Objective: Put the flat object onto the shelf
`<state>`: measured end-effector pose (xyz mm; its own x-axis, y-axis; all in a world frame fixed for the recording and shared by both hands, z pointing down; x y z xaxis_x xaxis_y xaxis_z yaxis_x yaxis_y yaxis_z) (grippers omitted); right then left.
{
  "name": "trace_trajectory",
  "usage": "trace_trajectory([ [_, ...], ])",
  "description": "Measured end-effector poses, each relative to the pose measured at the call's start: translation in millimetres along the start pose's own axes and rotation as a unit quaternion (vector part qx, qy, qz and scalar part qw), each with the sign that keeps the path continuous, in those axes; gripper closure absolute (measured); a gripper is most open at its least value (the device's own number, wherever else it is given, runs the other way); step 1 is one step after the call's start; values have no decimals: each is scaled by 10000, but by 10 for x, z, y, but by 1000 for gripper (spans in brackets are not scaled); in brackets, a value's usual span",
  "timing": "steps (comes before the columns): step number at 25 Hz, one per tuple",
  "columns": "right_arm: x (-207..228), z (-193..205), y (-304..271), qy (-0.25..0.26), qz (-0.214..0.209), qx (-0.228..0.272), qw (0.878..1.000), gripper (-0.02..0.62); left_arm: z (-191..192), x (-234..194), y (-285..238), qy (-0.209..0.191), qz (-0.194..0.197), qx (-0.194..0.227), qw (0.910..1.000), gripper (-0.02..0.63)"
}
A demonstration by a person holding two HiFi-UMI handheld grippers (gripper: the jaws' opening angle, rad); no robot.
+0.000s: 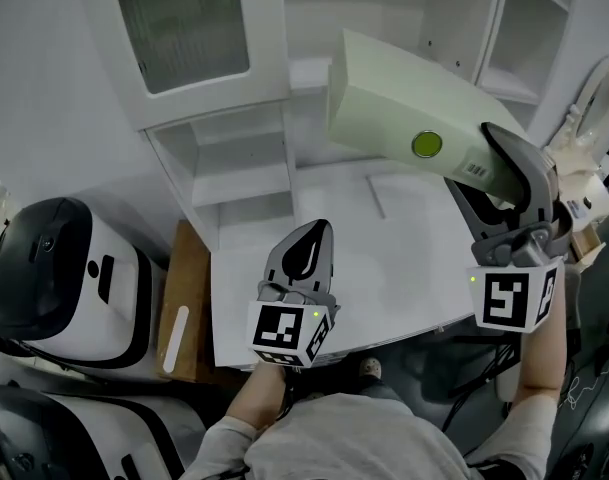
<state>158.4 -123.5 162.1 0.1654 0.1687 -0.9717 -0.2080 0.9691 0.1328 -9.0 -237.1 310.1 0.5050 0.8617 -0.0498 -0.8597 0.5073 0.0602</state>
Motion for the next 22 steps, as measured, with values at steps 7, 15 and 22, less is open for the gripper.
trace_trajectory([
  [7,7,119,-368,480,-13,170,9987,305,-14,-73,-150,41,-243,30,9997,592],
  [15,-19,236,-605,783,117,552,9953,305,11,-45,-306,23,-478,102,9988,592],
  [22,-98,413,-891,874,-49,772,9932,305,52,-23,-504,-12,-696,42,9976,592],
])
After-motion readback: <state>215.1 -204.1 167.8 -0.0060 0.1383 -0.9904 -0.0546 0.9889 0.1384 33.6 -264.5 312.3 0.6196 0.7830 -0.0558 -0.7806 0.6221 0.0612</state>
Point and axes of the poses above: the fingertips, and each gripper's own axes: y backward along the fingers, x to its right, z out of its underside, the point moved 7 cm from there along y, backward along the fingers, and after that the axes turned 8 degrees about -x, right-handed, at the moved point
